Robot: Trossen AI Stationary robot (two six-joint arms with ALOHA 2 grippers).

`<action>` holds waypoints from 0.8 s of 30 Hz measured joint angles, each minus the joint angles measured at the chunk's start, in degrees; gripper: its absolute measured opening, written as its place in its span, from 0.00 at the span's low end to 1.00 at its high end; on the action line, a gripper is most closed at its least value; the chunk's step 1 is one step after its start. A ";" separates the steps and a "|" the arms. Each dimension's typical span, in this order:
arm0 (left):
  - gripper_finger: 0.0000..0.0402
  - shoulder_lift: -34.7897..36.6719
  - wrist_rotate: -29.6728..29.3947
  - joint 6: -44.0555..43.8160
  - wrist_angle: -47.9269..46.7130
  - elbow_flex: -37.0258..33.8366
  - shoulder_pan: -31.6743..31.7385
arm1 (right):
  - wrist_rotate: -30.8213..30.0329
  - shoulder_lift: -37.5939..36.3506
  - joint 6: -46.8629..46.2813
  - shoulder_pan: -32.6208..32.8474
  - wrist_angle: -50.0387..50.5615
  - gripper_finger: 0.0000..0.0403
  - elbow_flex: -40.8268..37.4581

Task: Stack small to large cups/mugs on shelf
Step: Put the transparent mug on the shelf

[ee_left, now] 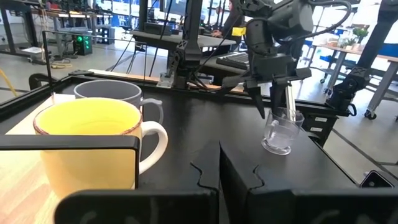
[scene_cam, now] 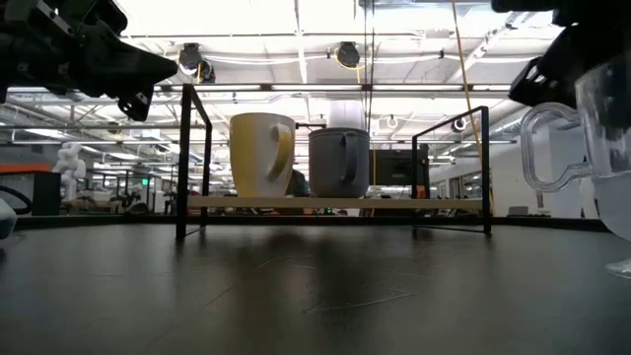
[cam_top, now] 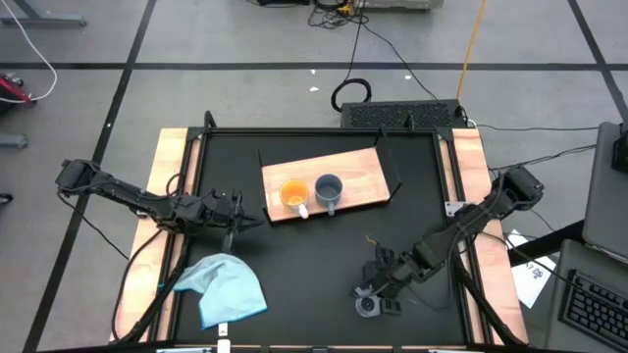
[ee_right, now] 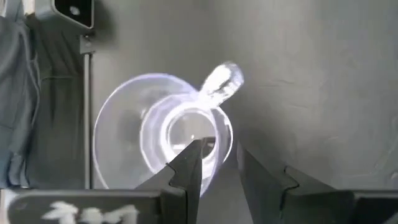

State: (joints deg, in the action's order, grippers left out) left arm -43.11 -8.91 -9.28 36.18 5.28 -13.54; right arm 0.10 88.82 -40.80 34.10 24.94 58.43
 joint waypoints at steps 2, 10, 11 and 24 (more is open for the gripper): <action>0.02 0.00 0.00 0.00 0.00 0.00 0.00 | 0.09 0.04 1.70 -0.06 0.29 0.24 0.00; 0.02 0.00 0.02 0.09 -0.03 0.00 0.01 | -0.22 0.01 16.19 -0.32 1.07 0.16 0.00; 0.02 0.00 0.02 0.09 -0.02 0.00 0.00 | -0.24 0.01 17.41 -0.64 1.15 0.13 0.00; 0.02 0.00 0.02 0.07 -0.12 0.00 0.01 | -1.03 -0.09 46.18 -6.08 3.83 0.01 0.07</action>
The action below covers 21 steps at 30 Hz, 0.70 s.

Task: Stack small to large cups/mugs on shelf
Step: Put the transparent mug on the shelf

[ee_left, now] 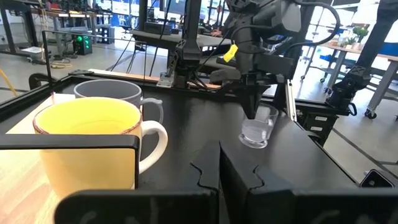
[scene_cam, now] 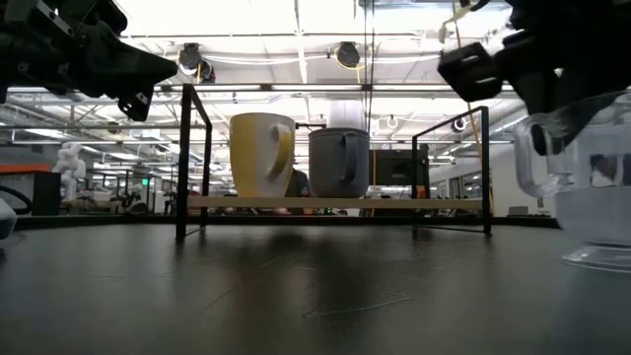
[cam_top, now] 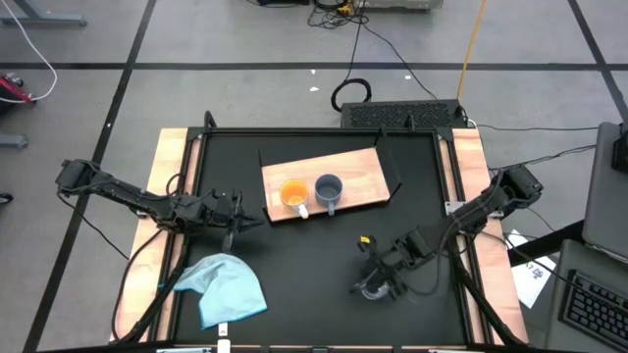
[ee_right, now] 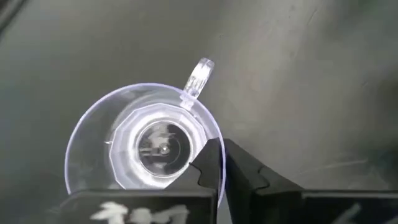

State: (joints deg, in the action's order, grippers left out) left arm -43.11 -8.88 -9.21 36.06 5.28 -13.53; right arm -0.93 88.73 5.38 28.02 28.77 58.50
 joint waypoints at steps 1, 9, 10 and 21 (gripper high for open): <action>0.02 0.00 0.00 0.00 -0.02 0.00 0.00 | -0.61 0.00 1.84 -0.40 -0.04 0.01 0.00; 0.02 0.02 -0.04 0.00 -0.36 -0.04 0.00 | -0.55 0.00 19.85 -5.11 -1.32 0.00 0.00; 0.02 0.02 -0.04 0.00 -0.37 -0.04 0.01 | -0.46 0.00 22.08 -5.78 -1.35 0.00 0.00; 0.02 0.02 -0.09 0.00 -2.10 -0.04 0.01 | 2.98 -0.07 33.85 -9.74 -1.28 0.00 0.01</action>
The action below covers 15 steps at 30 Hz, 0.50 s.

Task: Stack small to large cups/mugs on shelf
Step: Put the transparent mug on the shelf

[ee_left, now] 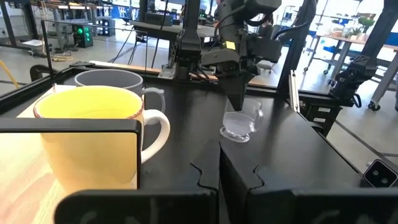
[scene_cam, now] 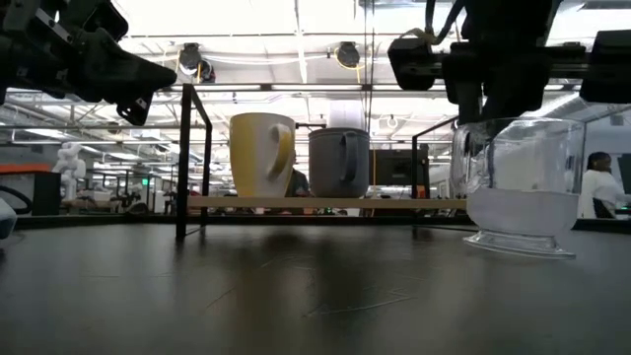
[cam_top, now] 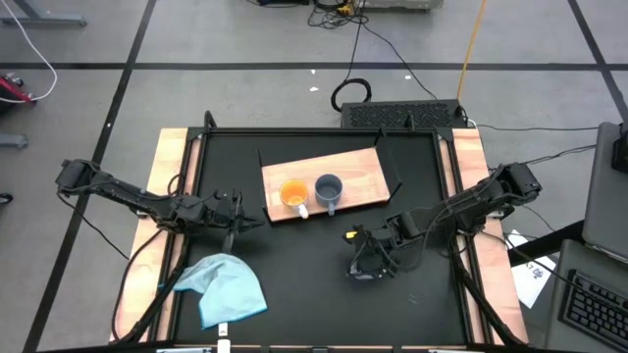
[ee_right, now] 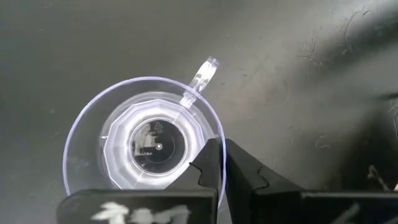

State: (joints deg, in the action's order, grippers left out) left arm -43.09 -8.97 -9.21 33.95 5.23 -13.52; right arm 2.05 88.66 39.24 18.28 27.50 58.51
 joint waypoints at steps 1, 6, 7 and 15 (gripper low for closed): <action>0.02 0.00 0.00 0.00 0.00 0.00 -0.01 | 0.87 0.00 0.44 0.03 -0.02 0.00 0.01; 0.02 0.00 -0.02 0.00 0.02 0.00 -0.02 | 1.47 0.00 -1.92 0.52 -0.20 0.00 0.01; 0.02 0.00 -0.02 0.00 0.02 0.00 0.00 | 1.52 0.00 -2.84 0.55 -0.21 0.01 -0.01; 0.02 0.00 -0.07 -0.02 0.08 0.00 -0.02 | 1.70 0.18 -5.35 0.59 0.25 0.11 -0.14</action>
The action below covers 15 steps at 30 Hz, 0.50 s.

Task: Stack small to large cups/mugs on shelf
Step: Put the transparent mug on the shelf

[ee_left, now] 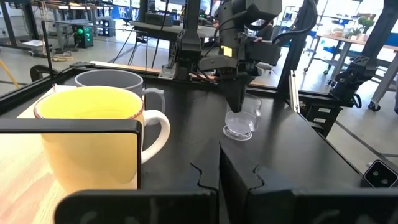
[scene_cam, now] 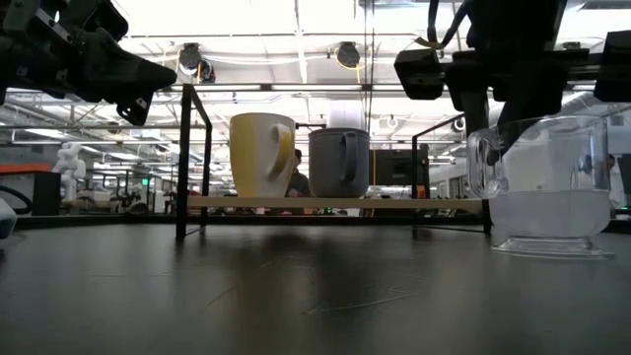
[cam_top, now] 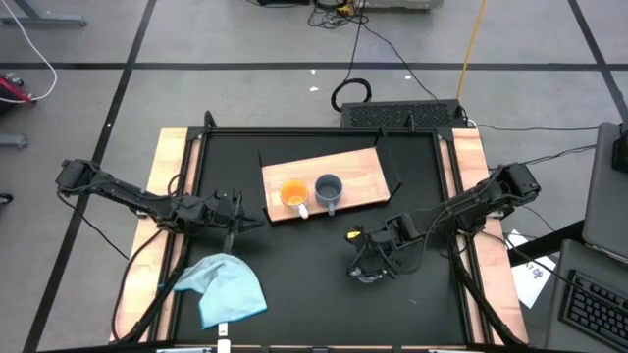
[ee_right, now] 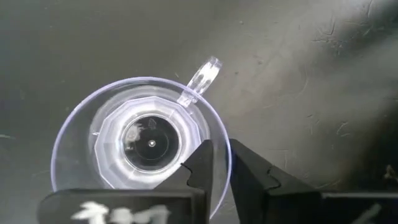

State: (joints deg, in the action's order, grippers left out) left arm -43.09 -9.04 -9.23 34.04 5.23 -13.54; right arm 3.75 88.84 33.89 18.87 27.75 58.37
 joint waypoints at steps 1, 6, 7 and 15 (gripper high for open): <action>0.02 0.00 0.00 0.00 0.06 0.00 0.02 | 0.02 0.02 -0.02 0.00 -0.03 0.12 0.00; 0.02 0.00 0.00 -0.23 0.41 0.00 0.02 | 0.02 0.02 -2.66 0.02 -1.13 0.20 0.00; 0.02 0.00 -0.01 -0.33 0.42 0.00 0.02 | -0.52 0.02 -3.26 0.02 -1.28 0.21 0.00; 0.02 0.00 -0.02 -0.31 0.49 0.00 0.02 | -0.81 -4.13 -5.06 0.11 -0.50 0.33 0.02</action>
State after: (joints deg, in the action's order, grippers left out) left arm -43.09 -9.06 -9.54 34.52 5.23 -13.52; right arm 2.94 84.71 28.83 18.99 27.25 58.39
